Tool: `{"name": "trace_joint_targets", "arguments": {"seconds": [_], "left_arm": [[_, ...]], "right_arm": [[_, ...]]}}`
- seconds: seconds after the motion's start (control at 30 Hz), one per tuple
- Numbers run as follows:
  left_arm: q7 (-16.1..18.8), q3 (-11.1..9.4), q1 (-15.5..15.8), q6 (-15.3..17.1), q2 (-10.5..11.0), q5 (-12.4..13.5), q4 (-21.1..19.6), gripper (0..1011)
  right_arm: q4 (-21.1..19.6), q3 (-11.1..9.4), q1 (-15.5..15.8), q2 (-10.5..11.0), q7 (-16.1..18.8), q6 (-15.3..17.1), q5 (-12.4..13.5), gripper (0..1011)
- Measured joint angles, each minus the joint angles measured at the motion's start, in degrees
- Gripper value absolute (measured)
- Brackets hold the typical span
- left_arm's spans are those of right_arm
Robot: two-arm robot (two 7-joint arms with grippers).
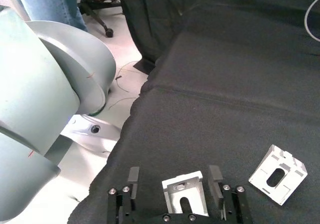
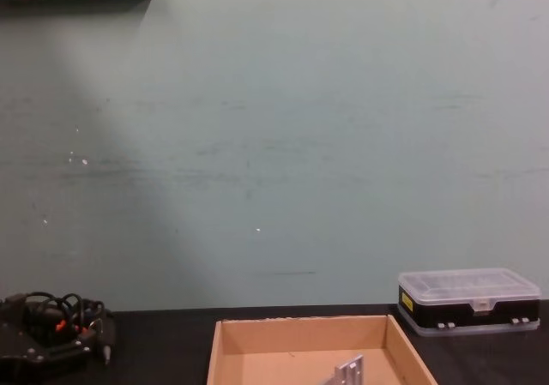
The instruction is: Use one hand to pick up the angle iron from the table and place it into the box.
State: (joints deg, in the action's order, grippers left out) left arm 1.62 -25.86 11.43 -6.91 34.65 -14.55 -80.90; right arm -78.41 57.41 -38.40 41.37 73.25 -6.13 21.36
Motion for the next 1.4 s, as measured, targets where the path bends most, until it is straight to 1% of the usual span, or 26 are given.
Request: {"name": "trace_joint_targets", "arguments": {"seconds": [0.13,0.17,0.2,0.23,0.4,0.43,0.47,0.77,1.0,1.1,1.17,1.2,1.27,1.3,1.4], "left_arm": [[0.0,0.0,0.0,0.0,0.0,0.0,0.0,1000],[0.0,0.0,0.0,0.0,0.0,0.0,0.0,1000],[0.0,0.0,0.0,0.0,0.0,0.0,0.0,1000],[0.0,0.0,0.0,0.0,0.0,0.0,0.0,1000],[0.0,0.0,0.0,0.0,0.0,0.0,0.0,1000],[0.0,0.0,0.0,0.0,0.0,0.0,0.0,1000],[0.0,0.0,0.0,0.0,0.0,0.0,0.0,1000],[0.0,0.0,0.0,0.0,0.0,0.0,0.0,1000],[0.0,0.0,0.0,0.0,0.0,0.0,0.0,1000],[0.0,0.0,0.0,0.0,0.0,0.0,0.0,1000],[0.0,0.0,0.0,0.0,0.0,0.0,0.0,1000],[0.0,0.0,0.0,0.0,0.0,0.0,0.0,1000],[0.0,0.0,0.0,0.0,0.0,0.0,0.0,1000],[0.0,0.0,0.0,0.0,0.0,0.0,0.0,1000],[0.0,0.0,0.0,0.0,0.0,0.0,0.0,1000]], "right_arm": [[0.11,0.15,0.08,0.0,-0.15,0.0,0.1,792],[0.14,0.19,0.11,-0.01,-0.16,0.0,0.11,739],[0.15,0.22,0.12,-0.03,-0.18,0.0,0.13,707],[0.18,0.29,0.14,-0.06,-0.19,0.0,0.15,707],[0.29,0.38,0.15,-0.11,-0.25,0.0,0.2,522],[0.32,0.39,0.13,-0.11,-0.26,0.0,0.23,511],[0.32,0.39,0.13,-0.11,-0.26,0.0,0.23,479],[0.15,0.34,0.11,0.08,-0.55,0.0,0.35,472],[-0.84,-0.82,-0.13,0.69,-1.02,0.0,1.27,472],[-1.27,-1.8,-0.34,0.92,-1.4,0.0,2.25,472],[-1.51,-2.91,-0.58,1.0,-2.18,0.01,3.16,472],[-1.57,-3.81,-0.67,0.96,-3.1,0.02,3.85,472],[-1.54,-4.75,-0.72,0.78,-4.23,0.09,4.47,472],[-1.33,-5.87,-0.74,0.43,-5.81,0.28,5.13,471],[-0.84,-7.52,-0.72,-0.32,-8.68,0.57,5.73,472]]}}
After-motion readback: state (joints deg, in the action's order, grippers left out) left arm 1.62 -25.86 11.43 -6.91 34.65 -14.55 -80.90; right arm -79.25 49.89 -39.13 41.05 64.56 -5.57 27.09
